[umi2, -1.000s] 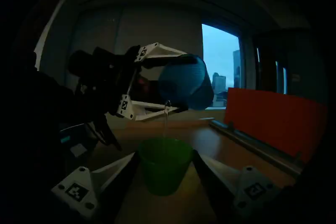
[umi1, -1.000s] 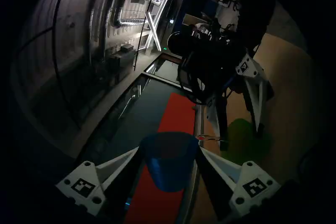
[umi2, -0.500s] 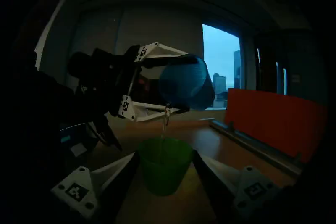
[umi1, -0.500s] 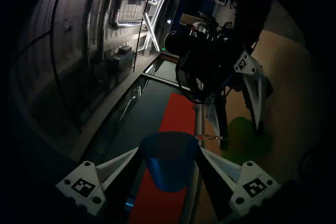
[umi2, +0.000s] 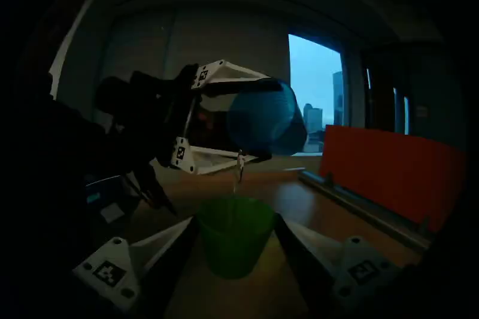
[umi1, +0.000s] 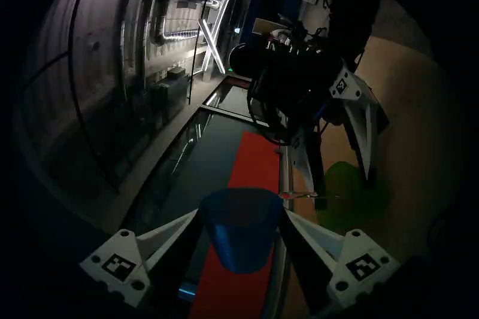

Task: Pour water

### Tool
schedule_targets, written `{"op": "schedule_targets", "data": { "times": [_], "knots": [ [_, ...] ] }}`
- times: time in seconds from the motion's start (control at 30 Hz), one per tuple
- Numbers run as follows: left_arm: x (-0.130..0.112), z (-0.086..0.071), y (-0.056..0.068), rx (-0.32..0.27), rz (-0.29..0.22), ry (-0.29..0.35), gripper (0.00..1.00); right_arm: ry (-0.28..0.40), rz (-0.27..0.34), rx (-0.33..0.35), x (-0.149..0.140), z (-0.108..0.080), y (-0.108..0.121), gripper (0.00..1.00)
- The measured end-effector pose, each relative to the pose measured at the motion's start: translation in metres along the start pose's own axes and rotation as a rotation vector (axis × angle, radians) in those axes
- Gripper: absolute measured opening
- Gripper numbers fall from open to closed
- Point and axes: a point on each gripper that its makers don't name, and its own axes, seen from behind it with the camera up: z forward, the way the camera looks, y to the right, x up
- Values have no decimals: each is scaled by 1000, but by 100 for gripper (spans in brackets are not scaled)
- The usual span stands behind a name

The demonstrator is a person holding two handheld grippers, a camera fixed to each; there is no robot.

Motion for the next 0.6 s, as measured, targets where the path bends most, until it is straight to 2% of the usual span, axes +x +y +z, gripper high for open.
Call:
{"op": "schedule_targets", "data": {
  "times": [0.6],
  "knots": [
    [1, -1, 0, 4, 49, -3, 85, 0, -4, 1, 0, 1, -1, 100]
  ]
}}
